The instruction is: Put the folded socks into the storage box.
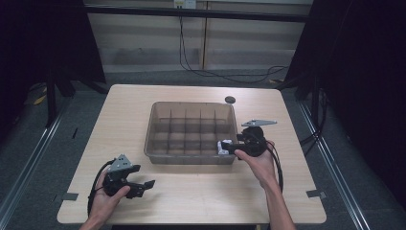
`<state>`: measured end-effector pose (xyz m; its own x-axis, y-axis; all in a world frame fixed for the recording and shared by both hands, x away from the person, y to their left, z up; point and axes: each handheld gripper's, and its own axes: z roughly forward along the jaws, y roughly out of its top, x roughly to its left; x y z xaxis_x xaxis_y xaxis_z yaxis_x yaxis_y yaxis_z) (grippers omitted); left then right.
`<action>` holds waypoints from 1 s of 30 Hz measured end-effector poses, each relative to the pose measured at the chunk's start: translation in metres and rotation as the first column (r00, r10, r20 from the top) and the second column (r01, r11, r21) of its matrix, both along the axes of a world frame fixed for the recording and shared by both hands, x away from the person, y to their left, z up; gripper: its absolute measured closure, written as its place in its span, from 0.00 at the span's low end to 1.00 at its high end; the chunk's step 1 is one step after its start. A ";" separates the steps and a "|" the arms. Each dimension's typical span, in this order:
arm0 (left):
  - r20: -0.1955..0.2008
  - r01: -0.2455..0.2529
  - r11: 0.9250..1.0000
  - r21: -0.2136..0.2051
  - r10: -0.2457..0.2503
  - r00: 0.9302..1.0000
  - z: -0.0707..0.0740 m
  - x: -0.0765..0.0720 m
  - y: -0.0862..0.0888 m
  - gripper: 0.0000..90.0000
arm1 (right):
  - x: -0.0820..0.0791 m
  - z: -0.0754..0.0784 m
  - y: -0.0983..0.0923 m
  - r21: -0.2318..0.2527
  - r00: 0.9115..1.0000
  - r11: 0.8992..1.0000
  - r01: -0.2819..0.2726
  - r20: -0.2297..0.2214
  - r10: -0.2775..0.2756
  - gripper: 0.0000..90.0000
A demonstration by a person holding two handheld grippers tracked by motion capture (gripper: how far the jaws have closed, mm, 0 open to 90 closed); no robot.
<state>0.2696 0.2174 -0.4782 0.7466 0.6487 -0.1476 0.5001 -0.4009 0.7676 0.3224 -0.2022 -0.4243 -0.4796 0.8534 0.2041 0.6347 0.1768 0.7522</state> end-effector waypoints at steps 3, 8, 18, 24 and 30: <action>0.009 -0.002 1.000 0.005 0.001 1.000 0.002 -0.001 0.003 0.18 | -0.008 0.002 -0.004 0.018 1.000 1.000 0.011 0.023 -0.011 0.22; 0.029 -0.023 1.000 -0.007 0.023 0.999 0.002 -0.002 0.010 0.18 | -0.019 0.004 -0.008 0.024 0.998 0.999 0.044 0.035 -0.045 0.19; 0.052 -0.066 0.998 -0.015 0.066 0.996 -0.002 -0.004 0.023 0.18 | -0.054 -0.009 -0.020 0.027 0.996 0.998 0.054 0.069 -0.056 0.20; 0.063 -0.068 0.998 0.007 0.067 0.996 -0.004 -0.008 0.023 0.18 | -0.071 -0.018 -0.028 0.017 0.991 0.996 0.085 0.104 -0.087 0.21; 0.066 -0.083 0.996 0.017 0.082 0.994 -0.008 -0.010 0.022 0.18 | -0.091 -0.037 -0.038 0.009 0.979 0.990 0.139 0.146 -0.139 0.23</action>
